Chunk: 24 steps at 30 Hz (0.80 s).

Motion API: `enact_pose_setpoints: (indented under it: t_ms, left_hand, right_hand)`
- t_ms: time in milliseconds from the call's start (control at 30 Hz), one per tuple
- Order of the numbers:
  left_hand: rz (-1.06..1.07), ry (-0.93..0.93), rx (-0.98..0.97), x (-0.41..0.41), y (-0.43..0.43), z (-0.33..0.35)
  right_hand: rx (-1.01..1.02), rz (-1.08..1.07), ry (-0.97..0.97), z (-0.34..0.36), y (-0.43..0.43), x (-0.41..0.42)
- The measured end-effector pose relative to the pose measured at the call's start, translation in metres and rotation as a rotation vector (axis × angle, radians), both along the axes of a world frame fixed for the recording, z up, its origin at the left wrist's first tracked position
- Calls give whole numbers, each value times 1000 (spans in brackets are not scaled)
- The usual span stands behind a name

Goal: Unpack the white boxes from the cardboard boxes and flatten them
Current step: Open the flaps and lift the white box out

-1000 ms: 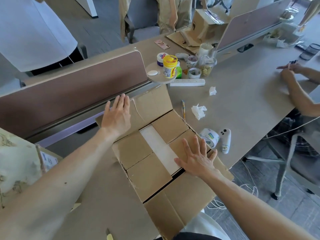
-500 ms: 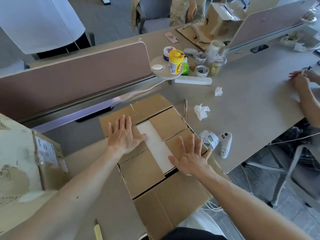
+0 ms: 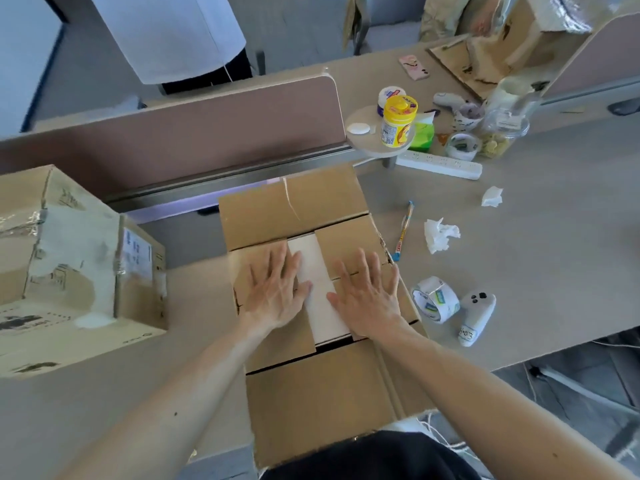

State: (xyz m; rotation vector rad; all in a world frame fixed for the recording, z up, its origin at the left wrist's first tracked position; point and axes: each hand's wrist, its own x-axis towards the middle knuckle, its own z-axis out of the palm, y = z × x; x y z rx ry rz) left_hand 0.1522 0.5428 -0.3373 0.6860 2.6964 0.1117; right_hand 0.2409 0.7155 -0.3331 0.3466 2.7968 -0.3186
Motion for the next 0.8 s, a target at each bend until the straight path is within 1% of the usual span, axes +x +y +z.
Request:
enact_pose_setpoints:
  t_ms: [100,167,267,433,567,667,800]
  left_hand:
    - [25,46,-21,10,-2,4]
    - [55,62,-60,15,-1,7]
    - [85,78,-70,17,8,14]
    - [4,135,-152,12,17,30]
    - [-73,215,-131,7,12,51]
    - [-112,274,-139,2,5,74]
    - [-107,242,-205,-9,-18,110]
  right_hand:
    - [-18,123,37,1,4,-10]
    - [-19,185,96,2,8,-14]
    - [37,284,171,9,16,-24]
    - [149,477,177,25,18,-43]
    - [183,601,129,41,17,-56]
    - [201,653,144,65,26,-61]
    - [205,701,214,98,49,-64]
